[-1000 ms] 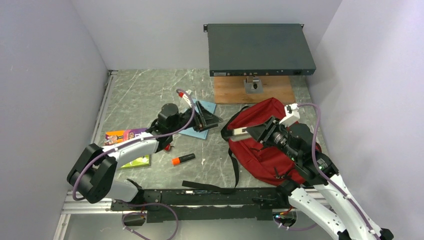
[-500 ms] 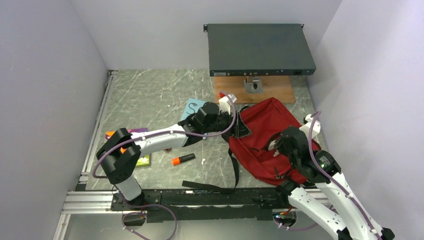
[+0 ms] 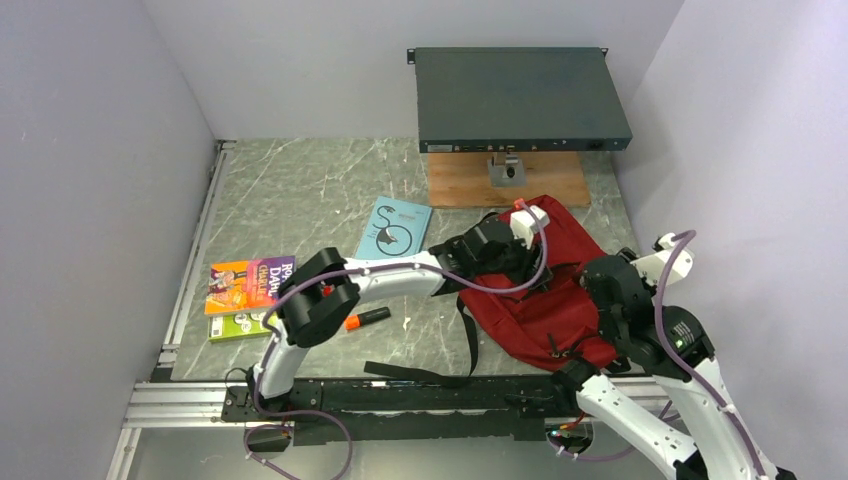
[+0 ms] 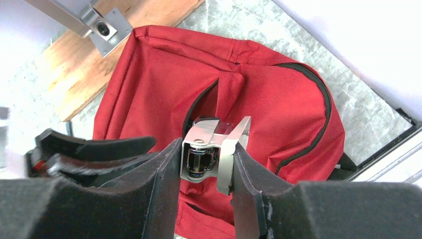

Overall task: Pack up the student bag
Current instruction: Place the stationery in the student bag.

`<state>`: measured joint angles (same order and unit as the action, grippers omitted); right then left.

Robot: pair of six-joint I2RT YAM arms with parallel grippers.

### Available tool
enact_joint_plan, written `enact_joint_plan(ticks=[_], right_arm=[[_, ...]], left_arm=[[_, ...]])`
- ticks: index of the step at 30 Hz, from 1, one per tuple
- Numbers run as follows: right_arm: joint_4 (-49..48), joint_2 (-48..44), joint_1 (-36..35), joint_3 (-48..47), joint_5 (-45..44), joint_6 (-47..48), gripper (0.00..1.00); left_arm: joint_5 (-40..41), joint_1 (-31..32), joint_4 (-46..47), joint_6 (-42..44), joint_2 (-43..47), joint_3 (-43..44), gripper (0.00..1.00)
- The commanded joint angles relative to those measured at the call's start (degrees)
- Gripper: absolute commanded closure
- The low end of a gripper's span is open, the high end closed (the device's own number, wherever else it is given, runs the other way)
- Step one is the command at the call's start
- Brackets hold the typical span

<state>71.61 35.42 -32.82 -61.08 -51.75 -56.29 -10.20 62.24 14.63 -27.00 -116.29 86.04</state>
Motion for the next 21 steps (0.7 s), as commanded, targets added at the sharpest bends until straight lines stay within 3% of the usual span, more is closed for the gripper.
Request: enact_joint_plan(ticks=[1,7,21], right_arm=[[1.8,-3.0,-0.1,0.1,-2.3,-5.0,1.0],[0.5,-5.1,-0.1,-1.8,-2.7,-1.4,1.0],[-0.2,-9.3,-0.1,-0.9,0.6,-1.5,1.0]], left_arm=[[8.8,1.8,-2.4,7.3,-4.8,6.8,0.45],[13.3,4.3,-5.3,11.3,-11.6,14.4,0.35],[21.7,5.2,-10.8,11.6,-20.6,22.6,0.49]])
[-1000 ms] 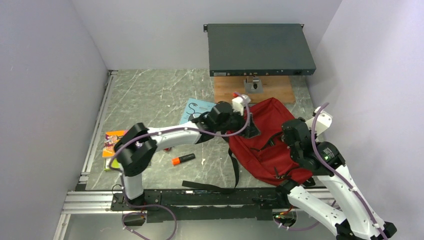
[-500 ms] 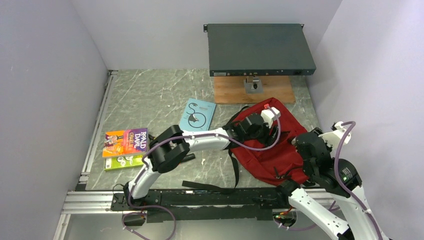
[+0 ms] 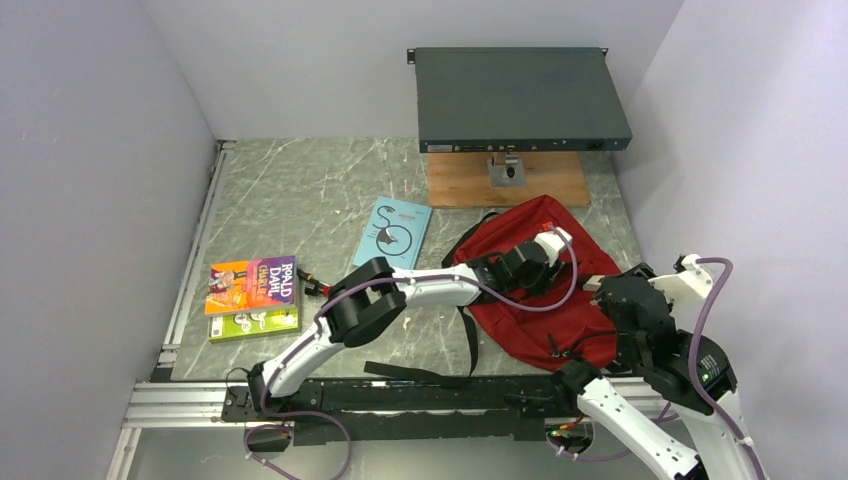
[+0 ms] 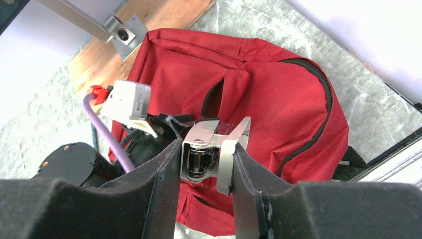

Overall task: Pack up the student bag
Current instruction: Place the stationery in the student bag.

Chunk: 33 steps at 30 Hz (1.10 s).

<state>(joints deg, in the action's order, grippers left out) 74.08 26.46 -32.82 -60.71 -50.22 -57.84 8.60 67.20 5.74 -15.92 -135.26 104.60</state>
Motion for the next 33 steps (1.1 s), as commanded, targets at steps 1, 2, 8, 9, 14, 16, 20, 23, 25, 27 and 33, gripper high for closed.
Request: enact_joint_plan(ticks=[1,2,8,9,14,16,20,23,25,27,33], right_arm=[[-3.2,-0.5,-0.1,-1.0,-1.0,0.2,1.0],[-4.1,-0.5,-0.1,-0.8,-1.0,0.6,1.0],[-5.0,1.4,-0.1,0.3,0.3,0.3,1.0],[-5.6,1.0,-0.1,0.7,0.6,0.5,1.0],[-4.4,0.3,-0.1,0.8,-0.3,-0.4,1.0],[-4.2,0.3,-0.1,0.6,-0.4,-0.4,1.0],[-4.7,0.9,-0.1,1.9,-0.4,-0.8,1.0],[-6.7,1.8,-0.1,3.6,-0.1,-0.3,1.0],[-6.9,3.0,-0.1,4.2,-0.2,-1.4,1.0],[-10.0,3.2,-0.1,5.8,-0.2,-0.7,1.0],[-21.2,6.4,0.2,8.9,2.8,2.4,1.0]], left_arm=[[3.2,0.2,-3.0,0.4,-2.2,4.6,0.49],[3.5,0.2,-3.8,0.2,-2.7,5.2,0.5],[9.3,0.8,-3.8,1.9,-1.7,3.9,0.32],[10.6,1.2,-3.9,2.6,-1.7,3.9,0.28],[14.9,2.2,-4.4,5.5,-3.4,5.5,0.23],[17.0,2.3,-5.6,5.6,-4.6,6.8,0.3],[20.0,2.3,-6.5,7.1,-4.1,6.9,0.58],[14.2,1.7,-6.2,8.8,-1.7,5.8,0.89],[9.3,0.7,-6.2,6.7,1.2,4.4,0.98],[5.8,0.1,-6.2,4.6,4.7,1.7,1.0],[-3.5,-2.0,-8.3,0.7,9.6,-0.8,1.0]])
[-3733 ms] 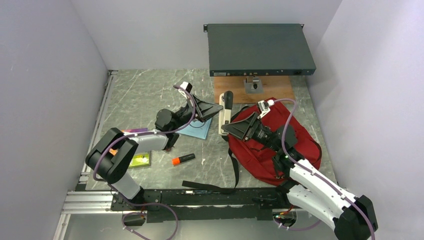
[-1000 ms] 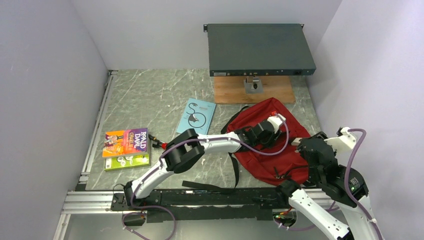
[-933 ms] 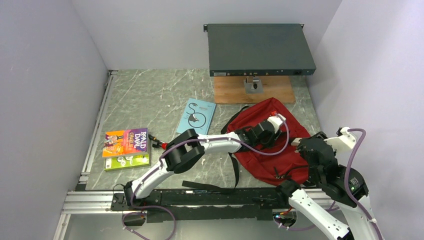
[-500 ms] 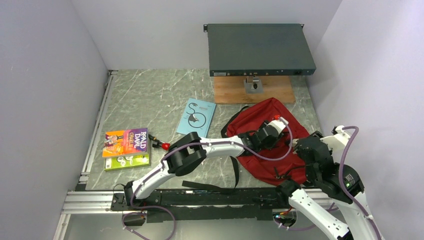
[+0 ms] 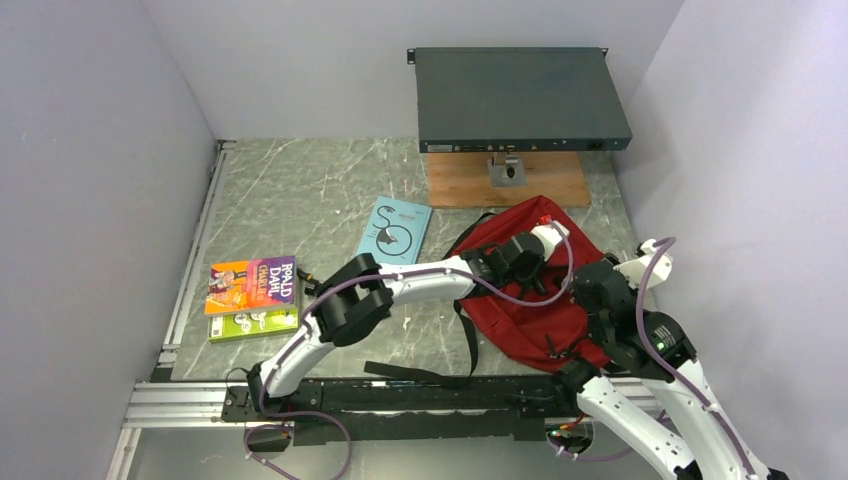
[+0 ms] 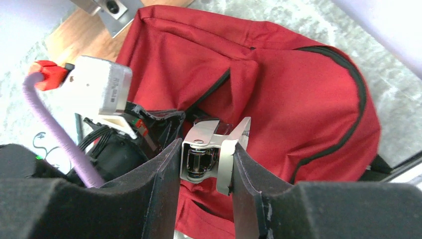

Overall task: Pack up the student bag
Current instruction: Place the stationery in the student bag.

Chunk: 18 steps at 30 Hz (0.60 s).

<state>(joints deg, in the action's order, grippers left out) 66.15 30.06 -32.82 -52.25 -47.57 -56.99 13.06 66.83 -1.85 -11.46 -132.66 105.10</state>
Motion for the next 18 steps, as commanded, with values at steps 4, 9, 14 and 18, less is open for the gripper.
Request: enact_joint_plan(ticks=[4,9,14,18], right_arm=[[-20.2,4.8,6.1,1.7,9.1,4.6,1.0],[-30.0,6.0,30.9,5.4,35.2,13.0,1.0],[-37.0,7.3,53.3,13.6,67.1,13.9,1.0],[-37.9,6.8,54.7,18.6,70.8,13.3,1.0]], left_arm=[[-15.1,-4.3,4.2,-9.8,10.7,-6.8,1.0],[-26.8,-7.9,8.8,-19.3,11.7,-9.7,1.0],[-33.7,-10.4,13.4,-26.6,11.3,-11.8,1.0],[-37.2,-11.4,13.9,-29.3,10.5,-11.0,1.0]])
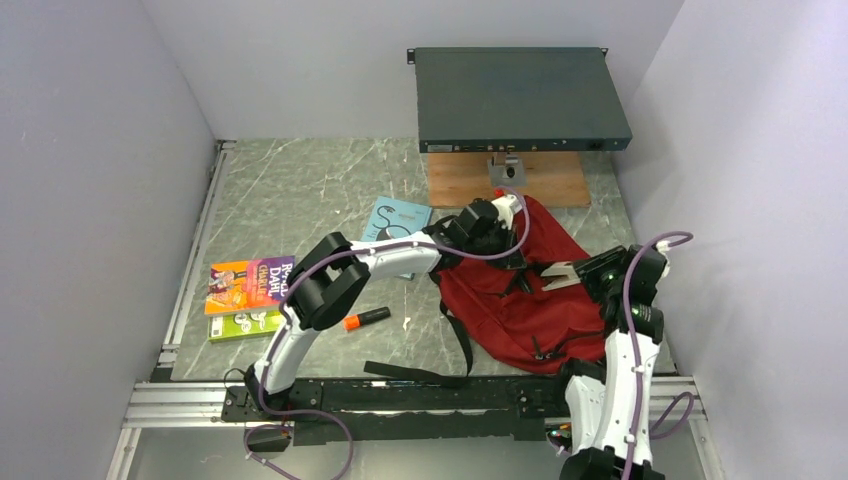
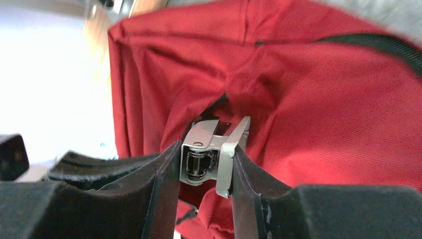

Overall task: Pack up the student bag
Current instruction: Place the stationery in the student bag.

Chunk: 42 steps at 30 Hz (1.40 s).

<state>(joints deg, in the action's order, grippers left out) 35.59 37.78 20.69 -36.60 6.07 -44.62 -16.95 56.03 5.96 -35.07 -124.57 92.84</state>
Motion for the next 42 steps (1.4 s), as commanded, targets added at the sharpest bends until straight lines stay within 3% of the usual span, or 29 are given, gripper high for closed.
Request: enact_joint_plan(ticks=[1,6,10,13,16,21,24,28,31,35,38,40,42], right_arm=[[-7.9,-0.6,1.7,4.3,18.5,0.6,1.0],[-17.8,5.3,5.1,12.9,33.9,-5.4,1.0],[-23.5,12.4,6.7,13.2,38.8,-5.3,1.0],[-22.4,20.0,5.2,11.2,41.3,-0.1,1.0],[-17.7,27.9,0.8,7.8,39.9,6.2,0.68],[-9.7,29.9,-4.3,3.5,33.0,12.7,0.37],[-5.6,29.5,-5.1,2.9,28.2,16.0,0.28],[-3.6,25.3,-5.1,3.5,22.8,14.6,0.25],[-2.7,21.3,-5.1,3.4,19.0,12.7,0.29],[-3.8,21.8,-5.3,4.0,19.8,13.5,0.61],[-5.6,23.3,-6.1,4.4,21.2,13.4,0.9],[-6.9,23.7,-7.8,4.8,20.9,12.8,0.99],[-9.5,24.4,-9.8,5.9,20.4,10.9,1.0]], left_arm=[[-7.9,-0.7,6.2,-6.3,2.3,1.4,1.0],[-10.1,-0.9,7.1,-9.2,1.7,2.2,1.0],[-12.4,-0.7,8.2,-9.4,1.4,2.1,1.0],[-13.6,-0.7,7.6,-8.4,1.5,1.8,1.0],[-13.2,-0.6,5.9,-5.2,2.5,0.5,1.0],[-11.6,-0.7,5.7,-3.1,4.7,-3.8,1.0],[-11.5,-0.7,4.8,-2.3,4.9,-3.4,1.0],[-12.0,-0.6,4.2,-1.6,4.9,-2.8,1.0],[-12.1,-0.7,3.3,-1.1,5.1,-2.7,1.0],[-12.0,-0.9,4.1,-1.3,6.0,-3.6,1.0],[-12.5,-0.9,4.0,-1.8,5.7,-2.9,1.0],[-13.1,-0.9,4.0,-2.0,5.4,-2.5,1.0],[-13.7,-0.9,4.3,-2.5,5.3,-2.4,1.0]])
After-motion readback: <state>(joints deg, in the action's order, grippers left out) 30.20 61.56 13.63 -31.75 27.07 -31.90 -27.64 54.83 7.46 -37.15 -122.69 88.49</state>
